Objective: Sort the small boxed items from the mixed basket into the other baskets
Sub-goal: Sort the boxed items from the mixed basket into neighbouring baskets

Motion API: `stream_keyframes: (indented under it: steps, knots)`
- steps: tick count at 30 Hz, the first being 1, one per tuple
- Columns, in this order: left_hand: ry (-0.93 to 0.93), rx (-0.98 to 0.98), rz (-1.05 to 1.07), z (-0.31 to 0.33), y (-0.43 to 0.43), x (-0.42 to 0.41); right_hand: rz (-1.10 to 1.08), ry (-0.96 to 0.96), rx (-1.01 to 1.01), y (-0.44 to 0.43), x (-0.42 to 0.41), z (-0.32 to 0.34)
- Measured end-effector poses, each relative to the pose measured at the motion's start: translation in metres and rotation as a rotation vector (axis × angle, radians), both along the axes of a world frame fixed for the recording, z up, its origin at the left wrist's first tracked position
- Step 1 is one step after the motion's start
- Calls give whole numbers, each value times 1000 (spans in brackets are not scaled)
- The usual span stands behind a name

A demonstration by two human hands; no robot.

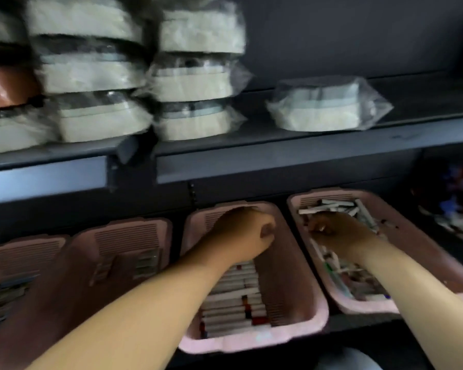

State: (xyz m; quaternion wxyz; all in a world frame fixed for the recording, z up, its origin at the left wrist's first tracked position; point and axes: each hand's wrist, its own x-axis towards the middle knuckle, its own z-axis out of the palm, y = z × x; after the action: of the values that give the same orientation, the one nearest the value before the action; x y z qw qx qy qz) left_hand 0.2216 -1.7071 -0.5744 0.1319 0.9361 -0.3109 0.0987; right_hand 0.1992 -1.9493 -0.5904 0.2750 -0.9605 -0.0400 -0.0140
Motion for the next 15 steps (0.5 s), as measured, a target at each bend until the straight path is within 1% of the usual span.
stream_keyframes:
  steps: [3, 4, 7, 9, 12, 15]
  knots:
    - [53, -6, -87, -7, -60, -5, -135, 120, -192, -50, -16, 1]
    - [75, 1, -109, -12, -79, -7, -176, 138, -223, -64, -22, 2]
    - [170, 23, -157, -27, -127, -15, -258, 156, -132, -94, -42, 1]
    - [229, 47, -161, -39, -151, -17, -277, 211, -96, -107, -52, -8]
    - [305, 68, -129, -56, -173, -17, -305, 258, -103, -120, -51, -27]
    - [329, 49, -68, -67, -185, -11, -325, 241, -76, -123, -47, -33]
